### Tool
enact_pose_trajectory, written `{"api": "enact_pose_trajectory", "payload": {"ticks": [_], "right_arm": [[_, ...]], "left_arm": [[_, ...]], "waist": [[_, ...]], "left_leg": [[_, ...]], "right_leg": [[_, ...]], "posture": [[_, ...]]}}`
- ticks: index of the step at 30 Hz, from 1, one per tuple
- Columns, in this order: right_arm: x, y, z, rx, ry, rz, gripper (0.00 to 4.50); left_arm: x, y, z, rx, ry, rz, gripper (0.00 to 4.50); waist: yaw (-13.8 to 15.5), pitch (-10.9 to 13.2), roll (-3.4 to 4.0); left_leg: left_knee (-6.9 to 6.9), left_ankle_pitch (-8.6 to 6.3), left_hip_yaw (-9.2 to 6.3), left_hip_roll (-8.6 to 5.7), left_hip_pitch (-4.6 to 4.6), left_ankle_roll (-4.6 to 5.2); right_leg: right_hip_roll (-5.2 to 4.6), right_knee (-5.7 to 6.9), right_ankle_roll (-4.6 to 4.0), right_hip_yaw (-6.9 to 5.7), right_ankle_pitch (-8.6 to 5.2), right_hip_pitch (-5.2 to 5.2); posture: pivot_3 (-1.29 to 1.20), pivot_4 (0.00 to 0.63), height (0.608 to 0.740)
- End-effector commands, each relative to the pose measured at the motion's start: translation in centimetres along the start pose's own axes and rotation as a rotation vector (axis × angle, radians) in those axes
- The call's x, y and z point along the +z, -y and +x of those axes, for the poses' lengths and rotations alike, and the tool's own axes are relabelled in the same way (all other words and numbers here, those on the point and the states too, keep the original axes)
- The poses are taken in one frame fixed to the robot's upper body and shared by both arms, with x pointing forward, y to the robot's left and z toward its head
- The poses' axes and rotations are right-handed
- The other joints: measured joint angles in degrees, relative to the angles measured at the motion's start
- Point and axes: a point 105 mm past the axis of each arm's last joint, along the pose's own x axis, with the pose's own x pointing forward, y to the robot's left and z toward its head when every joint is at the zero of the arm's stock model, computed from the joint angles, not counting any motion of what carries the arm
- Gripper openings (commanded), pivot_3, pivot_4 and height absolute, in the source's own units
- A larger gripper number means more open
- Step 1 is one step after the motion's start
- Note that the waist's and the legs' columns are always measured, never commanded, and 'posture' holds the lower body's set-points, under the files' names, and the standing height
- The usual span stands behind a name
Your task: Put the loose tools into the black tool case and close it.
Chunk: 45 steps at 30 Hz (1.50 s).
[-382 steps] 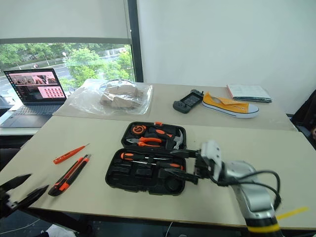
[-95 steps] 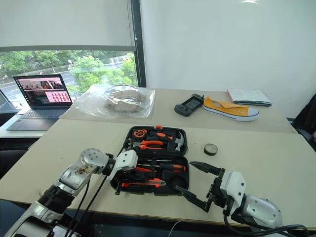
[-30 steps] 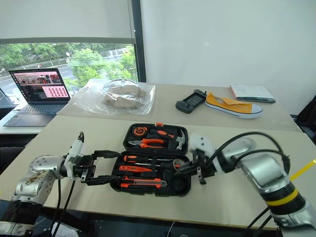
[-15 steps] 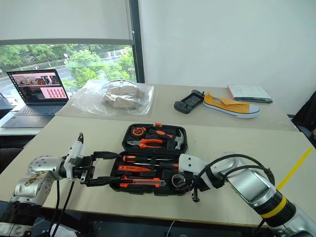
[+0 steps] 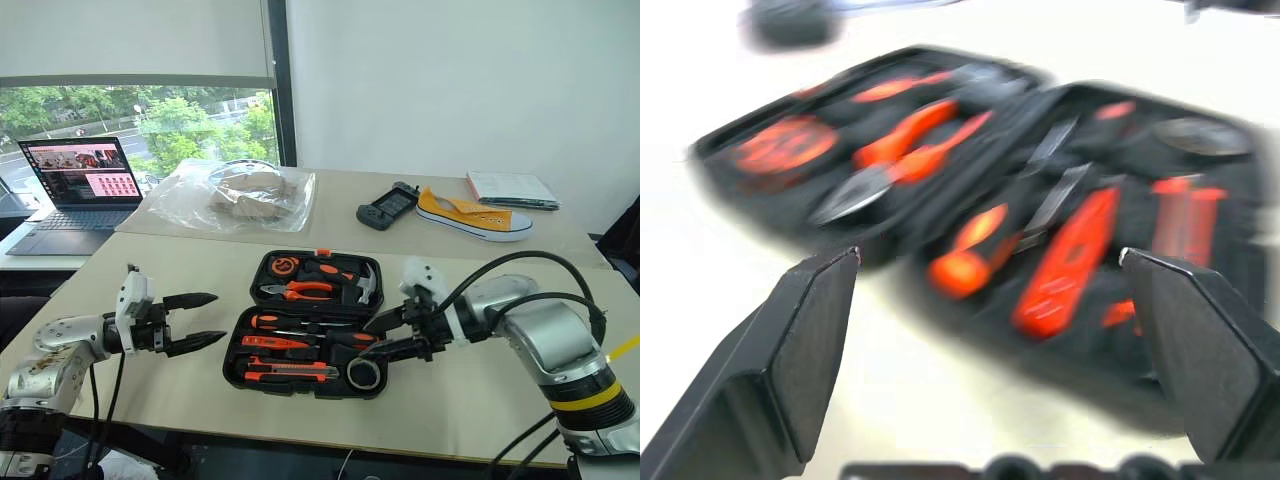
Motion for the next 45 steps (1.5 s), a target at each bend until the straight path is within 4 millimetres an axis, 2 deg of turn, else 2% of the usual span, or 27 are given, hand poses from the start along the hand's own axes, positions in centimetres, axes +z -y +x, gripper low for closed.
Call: {"api": "enact_pose_trajectory", "payload": {"ticks": [1, 2, 3, 4, 5, 7, 9, 13, 19, 22, 27, 30, 32, 33, 35, 37, 39, 41, 42, 45], "right_arm": [[-1.5, 4.5, -0.3, -0.264, 0.02, -0.091, 2.1], [-2.0, 5.2, -0.1, -0.303, 0.017, -0.116, 1.72], [-2.5, 5.7, 0.2, -0.328, 0.011, -0.129, 1.44], [-2.7, 6.4, 0.5, -0.368, 0.024, -0.147, 1.0], [-2.7, 6.9, 0.8, -0.4, 0.042, -0.16, 0.67], [-3.0, 7.2, 1.9, -0.408, 0.045, -0.189, 0.02], [-3.0, 7.4, 2.6, -0.409, 0.058, -0.202, 0.02], [-3.2, 6.1, 4.6, -0.305, 0.057, -0.192, 0.02], [-3.1, 4.3, 5.1, -0.24, 0.053, -0.167, 0.02], [-3.6, 3.2, 5.1, -0.228, 0.034, -0.092, 0.02], [-4.4, 1.2, 5.1, -0.227, 0.034, -0.047, 0.02], [-5.1, 1.7, 3.9, -0.3, 0.01, -0.055, 0.02], [-4.9, 2.7, 2.4, -0.387, 0.004, -0.123, 0.02], [-4.9, 2.6, 1.7, -0.378, -0.004, -0.106, 0.0], [-4.5, 2.3, 0.7, -0.365, -0.006, -0.075, 0.6], [-3.7, 2.3, 0.0, -0.386, 0.01, -0.037, 1.18], [-3.3, 2.2, -0.4, -0.39, -0.014, 0.046, 1.88], [-1.8, 1.3, -0.5, -0.324, 0.01, 0.2, 2.54], [-1.3, 1.1, -0.5, -0.305, 0.012, 0.25, 2.9], [-0.6, 1.8, -0.4, -0.311, -0.033, 0.397, 3.86]], "left_arm": [[0.0, -2.1, 0.8, 0.151, -0.02, -0.022, 3.47], [-0.2, -2.2, 1.3, 0.168, -0.025, -0.023, 3.07], [-0.4, -2.5, 1.6, 0.191, -0.033, -0.026, 2.85], [-0.5, -2.8, 2.1, 0.209, -0.037, -0.026, 2.32], [-0.6, -3.1, 2.5, 0.229, -0.041, -0.027, 1.99], [-1.0, -3.3, 3.4, 0.239, -0.067, -0.036, 1.26], [-1.2, -3.4, 4.0, 0.246, -0.084, -0.027, 1.26], [-1.5, -1.7, 6.1, 0.129, -0.11, -0.051, 1.26], [-1.9, 0.5, 7.1, -0.009, -0.129, -0.069, 1.26], [-2.2, 1.0, 6.9, -0.03, -0.142, -0.077, 1.26], [-2.8, 1.3, 5.2, -0.006, -0.159, -0.085, 1.26], [-2.8, 1.7, 4.2, 0.0, -0.146, -0.123, 1.26], [-2.3, 0.8, 3.6, 0.072, -0.118, -0.123, 1.26], [-2.0, 0.3, 3.2, 0.098, -0.109, -0.125, 1.66], [-2.3, -0.4, 2.5, 0.145, -0.166, -0.131, 2.06], [-2.3, -0.7, 1.8, 0.139, -0.213, -0.168, 2.81], [-1.3, -0.9, 1.5, 0.123, -0.198, -0.216, 3.54], [0.5, -1.1, 1.5, 0.079, -0.161, -0.299, 4.27], [1.1, -1.1, 1.6, 0.06, -0.153, -0.329, 4.5], [1.8, -1.7, 2.6, 0.077, -0.224, -0.395, 4.5]], "waist": [[0.0, 0.0, 0.0], [0.0, 0.0, -0.01], [-0.1, 0.0, -0.01], [-0.1, 0.0, 0.0], [-0.1, 0.0, -0.01], [-0.3, 0.0, 0.0], [-0.5, 0.0, 0.0], [-0.8, 0.0, 0.02], [-0.8, 0.0, 0.03], [-0.7, 0.0, 0.03], [-0.7, 0.0, 0.04], [-0.8, 0.0, 0.04], [-0.7, 0.0, 0.04], [-0.7, 0.0, 0.04], [-0.4, 0.0, 0.04], [-0.4, 0.0, 0.04], [-0.6, 0.0, 0.04], [-0.8, 0.0, 0.03], [-0.7, 0.0, 0.02], [-0.7, 0.0, 0.02]], "left_leg": [[0.0, 0.0, 0.02, 0.0, 0.01, -0.01], [0.01, 0.01, 0.04, 0.0, 0.02, -0.01], [0.01, 0.02, 0.05, 0.0, 0.03, -0.03], [0.0, 0.03, 0.09, -0.01, 0.03, -0.04], [0.0, 0.03, 0.1, -0.01, 0.04, -0.05], [-0.02, 0.06, 0.12, 0.0, 0.04, -0.09], [-0.04, 0.06, 0.13, 0.0, 0.05, -0.11], [-0.05, 0.07, 0.16, 0.01, 0.06, -0.12], [-0.04, 0.07, 0.16, 0.02, 0.06, -0.13], [-0.08, 0.07, 0.13, 0.03, 0.06, -0.13], [-0.12, 0.07, 0.11, 0.03, 0.06, -0.13], [-0.11, 0.07, 0.12, 0.03, 0.1, -0.13], [-0.1, 0.07, 0.12, 0.02, 0.12, -0.13], [-0.09, 0.07, 0.12, 0.02, 0.12, -0.13], [-0.06, 0.07, 0.12, 0.0, 0.1, -0.13], [-0.03, 0.07, 0.11, 0.0, 0.11, -0.13], [-0.04, 0.08, 0.1, 0.02, 0.16, -0.15], [-0.04, 0.11, 0.1, 0.05, 0.16, -0.2], [-0.03, 0.12, 0.09, 0.06, 0.15, -0.21], [0.03, 0.13, 0.07, 0.05, 0.11, -0.21]], "right_leg": [[0.01, -0.01, 0.01, 0.02, 0.0, 0.01], [0.01, 0.02, 0.02, 0.05, 0.01, 0.0], [0.01, 0.03, 0.03, 0.06, 0.01, 0.01], [0.02, 0.06, 0.03, 0.08, 0.01, -0.01], [0.02, 0.08, 0.03, 0.09, 0.01, -0.02], [0.05, 0.1, 0.03, 0.07, 0.02, -0.03], [0.06, 0.1, 0.03, 0.07, 0.02, -0.04], [0.08, 0.12, 0.03, 0.06, 0.02, -0.05], [0.06, 0.13, 0.03, 0.06, 0.01, -0.05], [0.06, 0.1, 0.05, 0.05, 0.0, -0.05], [0.05, 0.08, 0.06, 0.05, -0.01, -0.04], [0.05, 0.1, 0.06, 0.11, -0.01, -0.04], [0.04, 0.13, 0.06, 0.15, -0.01, -0.03], [0.04, 0.13, 0.06, 0.16, -0.01, -0.03], [0.02, 0.12, 0.06, 0.17, -0.01, -0.03], [0.02, 0.13, 0.06, 0.18, 0.0, -0.02], [0.04, 0.16, 0.05, 0.21, 0.0, -0.01], [0.07, 0.18, 0.03, 0.26, 0.01, -0.02], [0.08, 0.19, 0.01, 0.28, 0.02, -0.03], [0.11, 0.21, -0.07, 0.27, 0.08, -0.05]], "posture": [[0.0, 0.15, 0.74], [0.0, 0.15, 0.74], [0.0, 0.15, 0.74], [0.0, 0.15, 0.74], [0.0, 0.15, 0.74], [0.0, 0.15, 0.74], [0.0, 0.15, 0.74], [0.0, 0.15, 0.74], [0.0, 0.15, 0.74], [0.0, 0.15, 0.74], [0.0, 0.15, 0.74], [0.0, 0.15, 0.74], [0.0, 0.15, 0.74], [0.0, 0.15, 0.74], [0.0, 0.15, 0.74], [0.0, 0.15, 0.74], [0.0, 0.15, 0.74], [0.0, 0.15, 0.74], [0.0, 0.15, 0.74], [0.0, 0.15, 0.74]]}}
